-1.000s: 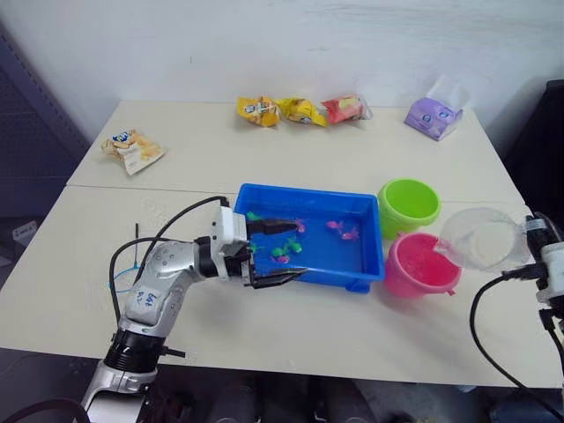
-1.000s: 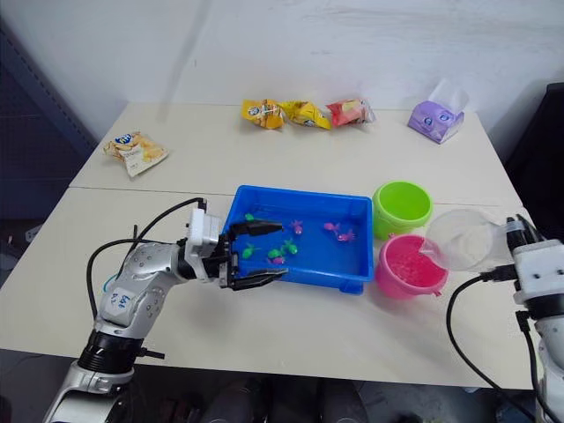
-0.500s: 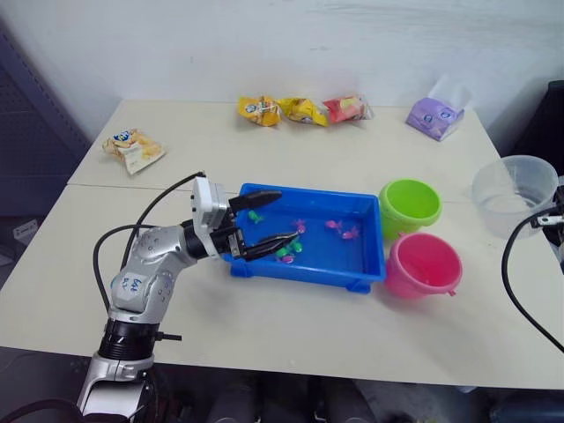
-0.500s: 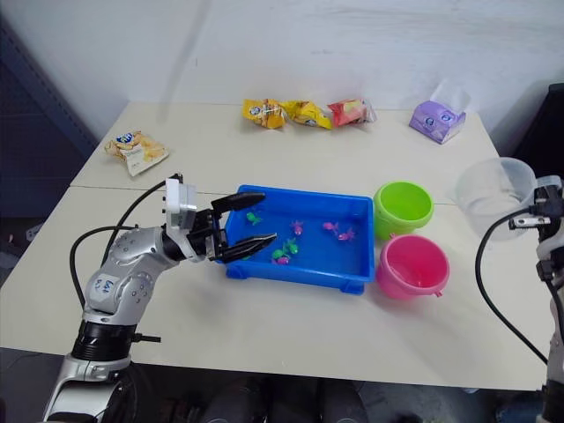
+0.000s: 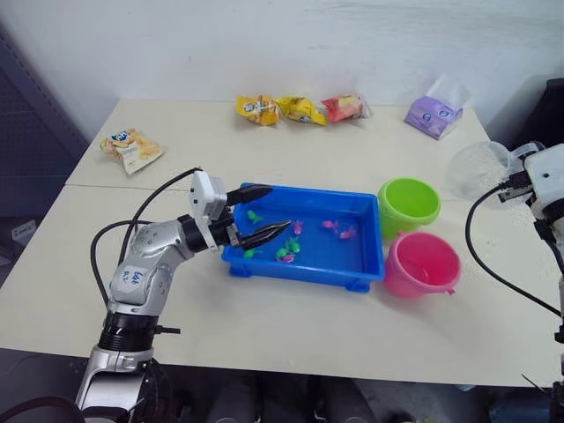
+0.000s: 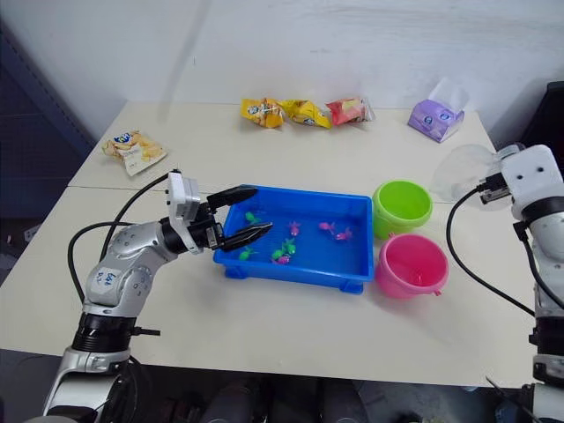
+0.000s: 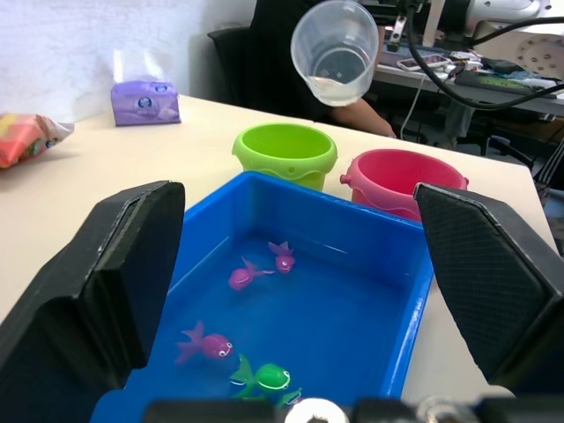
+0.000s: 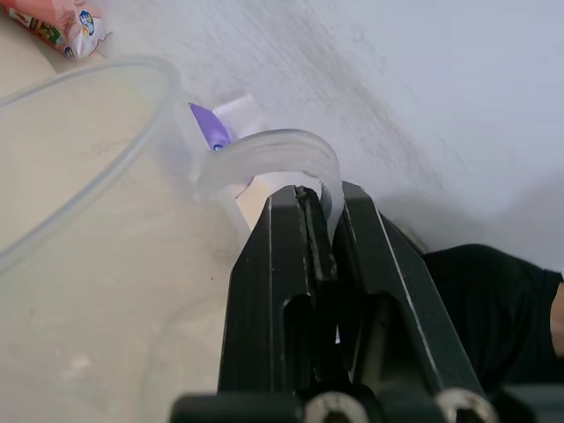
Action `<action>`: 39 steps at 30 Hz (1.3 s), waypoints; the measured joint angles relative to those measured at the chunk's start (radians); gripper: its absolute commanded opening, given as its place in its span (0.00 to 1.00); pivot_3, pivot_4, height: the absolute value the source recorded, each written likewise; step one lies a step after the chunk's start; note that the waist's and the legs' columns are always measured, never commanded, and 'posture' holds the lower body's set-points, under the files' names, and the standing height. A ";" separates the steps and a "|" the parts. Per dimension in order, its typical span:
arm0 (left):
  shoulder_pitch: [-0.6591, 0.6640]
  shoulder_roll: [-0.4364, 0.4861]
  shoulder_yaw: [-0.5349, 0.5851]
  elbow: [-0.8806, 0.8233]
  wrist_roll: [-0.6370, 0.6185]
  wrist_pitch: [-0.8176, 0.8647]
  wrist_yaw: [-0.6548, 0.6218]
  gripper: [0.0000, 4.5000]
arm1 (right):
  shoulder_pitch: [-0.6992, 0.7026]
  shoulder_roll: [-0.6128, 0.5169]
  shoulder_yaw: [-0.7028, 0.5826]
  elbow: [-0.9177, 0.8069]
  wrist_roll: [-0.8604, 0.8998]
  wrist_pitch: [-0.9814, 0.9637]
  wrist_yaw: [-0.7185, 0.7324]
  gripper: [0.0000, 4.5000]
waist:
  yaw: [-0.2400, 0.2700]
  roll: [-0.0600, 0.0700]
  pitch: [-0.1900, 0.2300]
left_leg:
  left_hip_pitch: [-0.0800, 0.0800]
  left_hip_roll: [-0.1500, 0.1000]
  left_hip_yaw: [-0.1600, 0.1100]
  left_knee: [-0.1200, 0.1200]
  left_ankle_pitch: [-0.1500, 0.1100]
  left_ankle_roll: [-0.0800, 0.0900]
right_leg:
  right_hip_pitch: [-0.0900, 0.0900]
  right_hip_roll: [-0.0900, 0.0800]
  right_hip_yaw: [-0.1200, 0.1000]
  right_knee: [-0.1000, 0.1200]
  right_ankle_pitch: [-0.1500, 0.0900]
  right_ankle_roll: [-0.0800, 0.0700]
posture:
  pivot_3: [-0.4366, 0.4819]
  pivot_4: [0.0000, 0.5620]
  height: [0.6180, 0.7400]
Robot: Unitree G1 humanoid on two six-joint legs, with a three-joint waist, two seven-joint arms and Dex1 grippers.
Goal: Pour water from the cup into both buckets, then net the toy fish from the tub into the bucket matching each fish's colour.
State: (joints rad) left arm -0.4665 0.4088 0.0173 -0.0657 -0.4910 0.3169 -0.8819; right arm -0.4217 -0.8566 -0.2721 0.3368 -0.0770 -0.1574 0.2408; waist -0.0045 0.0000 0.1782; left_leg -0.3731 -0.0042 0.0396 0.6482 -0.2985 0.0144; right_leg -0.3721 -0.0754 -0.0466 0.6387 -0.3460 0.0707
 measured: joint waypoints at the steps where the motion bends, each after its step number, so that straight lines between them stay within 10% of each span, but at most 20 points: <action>1: 0.000 -0.002 -0.002 -0.001 -0.001 0.005 0.001 1.00 | -0.011 0.000 0.013 0.018 -0.019 -0.023 -0.007 0.01 | 0.000 0.000 0.000 | 0.000 0.000 0.000 0.000 0.000 0.000 | 0.000 0.000 0.000 0.000 0.000 0.000 | 0.48 0.27 1.00; 39: 0.110 -0.042 -0.034 -0.044 0.062 -0.138 0.041 1.00 | -0.176 -0.080 0.311 0.260 -0.539 -0.413 -0.435 0.01 | -0.002 -0.001 0.001 | -0.001 0.000 0.000 0.001 0.001 -0.002 | -0.002 0.000 0.000 0.002 0.000 0.000 | 0.48 0.27 1.00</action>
State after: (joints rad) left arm -0.3568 0.3669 -0.0163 -0.1100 -0.4287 0.1793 -0.8410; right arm -0.5980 -0.9370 0.0390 0.5969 -0.6157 -0.5709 -0.1947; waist -0.0063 -0.0015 0.1791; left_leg -0.3743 -0.0041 0.0400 0.6494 -0.2972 0.0124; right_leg -0.3737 -0.0752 -0.0465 0.6404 -0.3460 0.0707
